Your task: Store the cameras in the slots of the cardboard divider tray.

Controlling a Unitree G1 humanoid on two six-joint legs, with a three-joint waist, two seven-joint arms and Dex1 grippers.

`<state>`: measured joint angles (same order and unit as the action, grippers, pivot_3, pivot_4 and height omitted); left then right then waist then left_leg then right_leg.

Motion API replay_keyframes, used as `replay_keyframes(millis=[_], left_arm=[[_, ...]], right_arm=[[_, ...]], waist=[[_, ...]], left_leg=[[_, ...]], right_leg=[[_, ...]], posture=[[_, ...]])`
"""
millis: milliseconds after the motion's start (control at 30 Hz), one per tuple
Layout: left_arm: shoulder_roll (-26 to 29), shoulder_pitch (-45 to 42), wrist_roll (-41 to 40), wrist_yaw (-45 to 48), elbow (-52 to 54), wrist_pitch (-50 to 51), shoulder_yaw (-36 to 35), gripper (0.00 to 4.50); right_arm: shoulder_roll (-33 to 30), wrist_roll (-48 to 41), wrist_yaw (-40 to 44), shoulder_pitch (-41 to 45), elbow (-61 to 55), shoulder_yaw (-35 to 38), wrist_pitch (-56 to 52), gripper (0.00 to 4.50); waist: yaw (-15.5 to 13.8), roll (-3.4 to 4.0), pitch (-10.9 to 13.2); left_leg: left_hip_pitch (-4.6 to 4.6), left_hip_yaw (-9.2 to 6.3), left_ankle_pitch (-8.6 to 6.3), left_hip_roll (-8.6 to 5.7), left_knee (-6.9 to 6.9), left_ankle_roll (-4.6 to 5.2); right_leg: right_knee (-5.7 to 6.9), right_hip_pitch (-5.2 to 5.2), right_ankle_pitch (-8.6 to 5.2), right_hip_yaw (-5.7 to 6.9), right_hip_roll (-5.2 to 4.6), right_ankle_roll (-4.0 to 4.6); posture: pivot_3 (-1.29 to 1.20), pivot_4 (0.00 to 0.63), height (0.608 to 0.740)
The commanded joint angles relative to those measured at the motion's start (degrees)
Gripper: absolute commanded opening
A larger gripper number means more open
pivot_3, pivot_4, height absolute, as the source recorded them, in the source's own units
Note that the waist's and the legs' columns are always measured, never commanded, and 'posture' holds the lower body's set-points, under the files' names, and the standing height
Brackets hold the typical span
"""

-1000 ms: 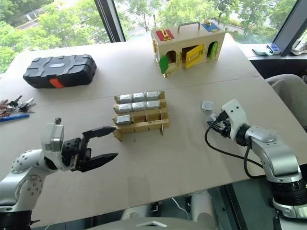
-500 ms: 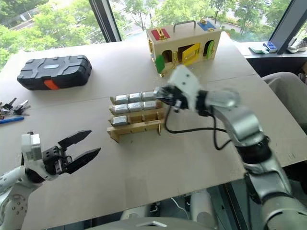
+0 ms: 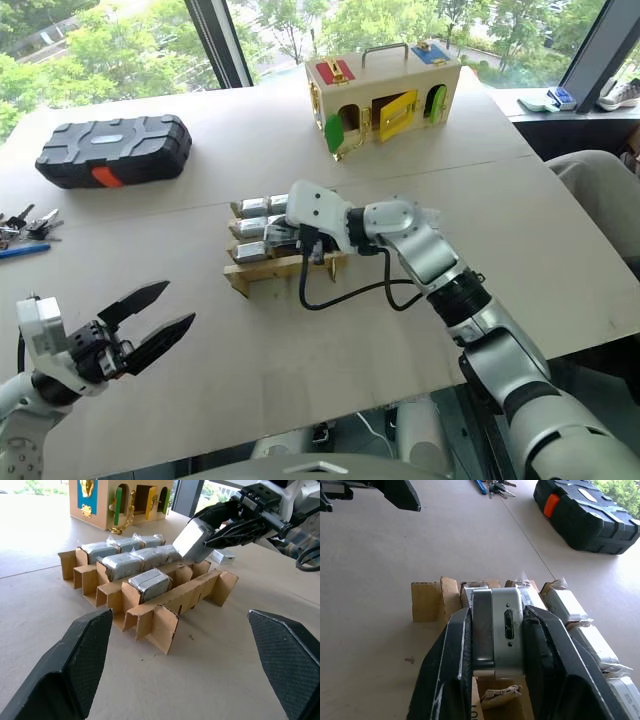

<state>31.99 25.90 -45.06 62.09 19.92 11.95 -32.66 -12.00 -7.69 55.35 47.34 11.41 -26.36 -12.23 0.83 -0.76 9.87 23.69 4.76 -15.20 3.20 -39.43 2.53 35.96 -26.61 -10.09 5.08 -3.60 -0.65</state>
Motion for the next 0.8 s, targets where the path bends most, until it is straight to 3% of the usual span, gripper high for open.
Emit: replay_keyframes(millis=[33,500,567,667,733,800], left_arm=[[0.0,-0.7,-1.1,-1.4,1.8,-1.0,-1.8,4.50],[1.0,-0.2,-0.4,0.1,2.6,-1.5,-1.7,4.50],[1.8,-0.4,-0.3,1.5,2.7,-1.8,-1.2,4.50],[3.1,-0.9,-0.4,3.5,2.3,-1.9,-1.0,4.50],[4.3,-1.5,-0.4,5.2,1.8,-1.9,-0.6,4.50],[5.3,-2.3,-0.4,6.9,1.3,-1.8,0.1,4.50]], right_arm=[[0.9,1.5,0.5,1.8,2.2,0.8,3.7,0.83],[2.5,6.1,6.8,2.6,12.0,-1.1,10.4,0.83],[3.3,5.1,7.4,3.7,13.7,0.2,9.6,1.99],[3.0,4.1,6.5,4.2,12.1,3.0,8.8,3.10],[1.5,1.0,5.2,2.7,4.8,6.8,4.4,3.90],[-1.3,-3.0,4.0,-0.1,-5.7,10.9,-3.0,3.90]], waist=[[-0.1,0.00,0.0],[0.0,-0.01,0.0],[0.0,-0.01,0.0],[0.0,0.01,0.0],[-0.1,0.03,0.0],[-0.3,0.03,0.0]], left_leg=[[0.00,-0.01,0.00,0.00,0.00,0.00],[0.01,0.02,0.04,0.01,0.00,-0.06],[0.00,0.02,0.04,0.01,0.00,-0.06],[0.01,0.00,0.04,0.02,0.00,-0.07],[0.02,0.00,0.04,0.04,0.00,-0.07],[0.05,-0.02,0.04,0.05,0.00,-0.07]], right_leg=[[0.01,0.00,0.02,0.01,0.03,0.03],[-0.02,0.00,0.04,-0.01,0.01,0.07],[-0.02,0.00,0.04,-0.02,0.02,0.07],[-0.01,-0.01,0.04,0.01,0.02,0.07],[-0.01,-0.01,0.04,0.01,0.01,0.07],[-0.01,-0.02,0.04,0.02,-0.01,0.07]], posture=[[0.00,0.150,0.740],[0.00,0.150,0.740],[0.00,0.150,0.740],[0.00,0.150,0.740],[0.00,0.150,0.740],[0.00,0.150,0.740]])
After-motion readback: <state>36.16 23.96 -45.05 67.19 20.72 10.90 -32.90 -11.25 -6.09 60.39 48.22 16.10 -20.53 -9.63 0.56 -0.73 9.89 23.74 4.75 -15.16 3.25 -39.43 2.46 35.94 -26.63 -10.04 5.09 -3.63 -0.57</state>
